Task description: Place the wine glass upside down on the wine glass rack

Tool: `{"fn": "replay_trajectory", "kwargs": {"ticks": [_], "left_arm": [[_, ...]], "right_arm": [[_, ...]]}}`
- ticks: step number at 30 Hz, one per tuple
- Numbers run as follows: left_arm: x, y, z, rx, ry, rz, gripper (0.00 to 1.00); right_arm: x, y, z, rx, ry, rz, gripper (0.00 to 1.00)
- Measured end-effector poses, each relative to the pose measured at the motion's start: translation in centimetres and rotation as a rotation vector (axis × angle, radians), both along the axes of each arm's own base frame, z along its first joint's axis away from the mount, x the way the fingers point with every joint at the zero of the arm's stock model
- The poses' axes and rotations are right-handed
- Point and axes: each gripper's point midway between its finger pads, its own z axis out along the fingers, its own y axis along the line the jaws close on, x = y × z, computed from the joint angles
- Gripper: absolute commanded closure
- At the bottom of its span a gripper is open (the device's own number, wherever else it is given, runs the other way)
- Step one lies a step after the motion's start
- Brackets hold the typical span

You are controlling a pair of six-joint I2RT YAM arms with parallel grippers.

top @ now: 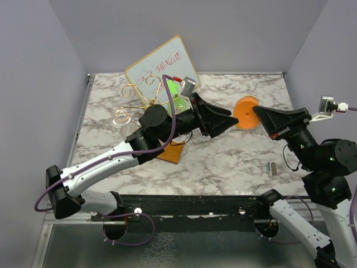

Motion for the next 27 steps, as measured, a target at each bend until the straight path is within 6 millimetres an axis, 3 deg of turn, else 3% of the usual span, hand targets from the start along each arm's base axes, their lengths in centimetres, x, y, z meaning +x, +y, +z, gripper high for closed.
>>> {"fn": "replay_trajectory", "kwargs": {"ticks": [4, 11, 17, 27], "left_arm": [[0.0, -0.7, 1.0, -0.004, 0.085, -0.033, 0.53], [-0.3, -1.3, 0.6, 0.006, 0.147, -0.073, 0.72], [-0.5, -1.4, 0.2, 0.021, 0.161, -0.092, 1.00], [-0.9, -1.4, 1.3, 0.025, 0.110, -0.130, 1.00]], "right_arm": [[-0.5, 0.1, 0.0, -0.043, -0.041, 0.007, 0.99], [-0.7, 0.9, -0.6, -0.107, -0.061, 0.048, 0.99], [-0.7, 1.5, -1.0, -0.131, -0.063, 0.076, 0.98], [-0.9, 1.5, -0.7, -0.133, -0.075, 0.080, 0.31]]}}
